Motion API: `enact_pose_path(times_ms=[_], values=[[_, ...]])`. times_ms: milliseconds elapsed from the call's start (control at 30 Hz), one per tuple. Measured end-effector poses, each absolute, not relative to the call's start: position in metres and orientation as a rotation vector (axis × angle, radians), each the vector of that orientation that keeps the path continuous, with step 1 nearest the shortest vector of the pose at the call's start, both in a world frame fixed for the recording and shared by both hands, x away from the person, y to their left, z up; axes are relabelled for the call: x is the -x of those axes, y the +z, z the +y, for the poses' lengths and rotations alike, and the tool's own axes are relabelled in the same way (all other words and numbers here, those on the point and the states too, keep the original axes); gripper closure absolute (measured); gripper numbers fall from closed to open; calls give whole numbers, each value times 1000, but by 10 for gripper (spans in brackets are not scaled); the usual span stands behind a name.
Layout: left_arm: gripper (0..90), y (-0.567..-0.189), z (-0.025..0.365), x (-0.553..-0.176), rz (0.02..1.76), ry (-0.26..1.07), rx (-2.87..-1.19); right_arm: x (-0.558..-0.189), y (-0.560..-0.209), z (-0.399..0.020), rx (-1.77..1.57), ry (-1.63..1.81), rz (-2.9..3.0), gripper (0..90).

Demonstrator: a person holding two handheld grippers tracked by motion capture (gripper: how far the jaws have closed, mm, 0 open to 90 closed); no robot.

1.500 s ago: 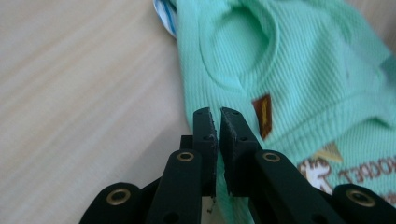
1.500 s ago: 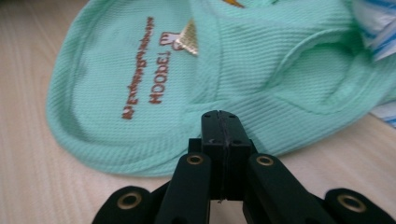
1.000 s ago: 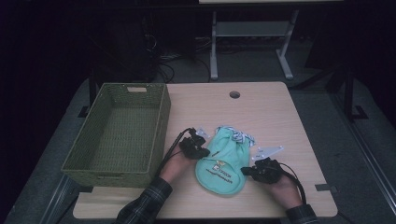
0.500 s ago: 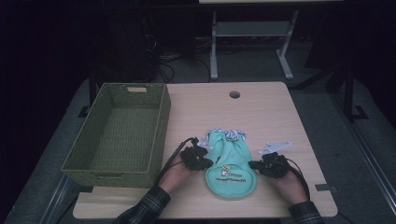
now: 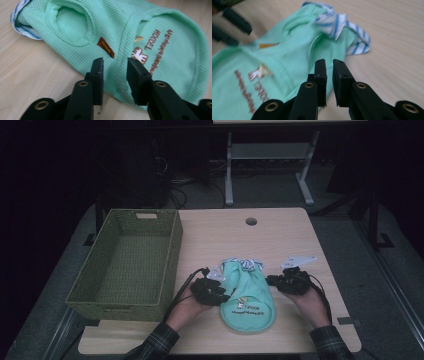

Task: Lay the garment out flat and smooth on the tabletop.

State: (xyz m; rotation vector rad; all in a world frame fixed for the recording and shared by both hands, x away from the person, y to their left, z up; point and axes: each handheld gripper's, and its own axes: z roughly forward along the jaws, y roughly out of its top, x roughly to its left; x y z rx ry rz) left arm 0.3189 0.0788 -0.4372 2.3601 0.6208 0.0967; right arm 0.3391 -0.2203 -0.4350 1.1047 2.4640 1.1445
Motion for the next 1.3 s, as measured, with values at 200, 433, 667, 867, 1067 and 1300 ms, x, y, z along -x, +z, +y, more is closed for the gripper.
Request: enact_pose_path(times_ms=[200, 433, 667, 867, 1067, 1300], values=[[569, -440, 76, -312, 613, 95, -2357, -367, -435, -218, -1120, 1181, 2426, 795], [582, -445, 69, -309, 597, 110, -2392, -396, -440, -205, -1171, 1151, 2453, 779], [642, -451, 66, -308, 590, 120, -2423, -410, -450, -194, -1195, 1111, 2467, 779], [712, -454, 64, -308, 593, 114, -2438, -413, -458, -189, -1222, 1078, 2488, 802], [816, -453, 65, -310, 588, 109, -2445, -414, -460, -189, -1220, 1068, 2497, 890], [863, -447, 69, -309, 593, 106, -2422, -411, -455, -191, -1207, 1069, 2481, 894]])
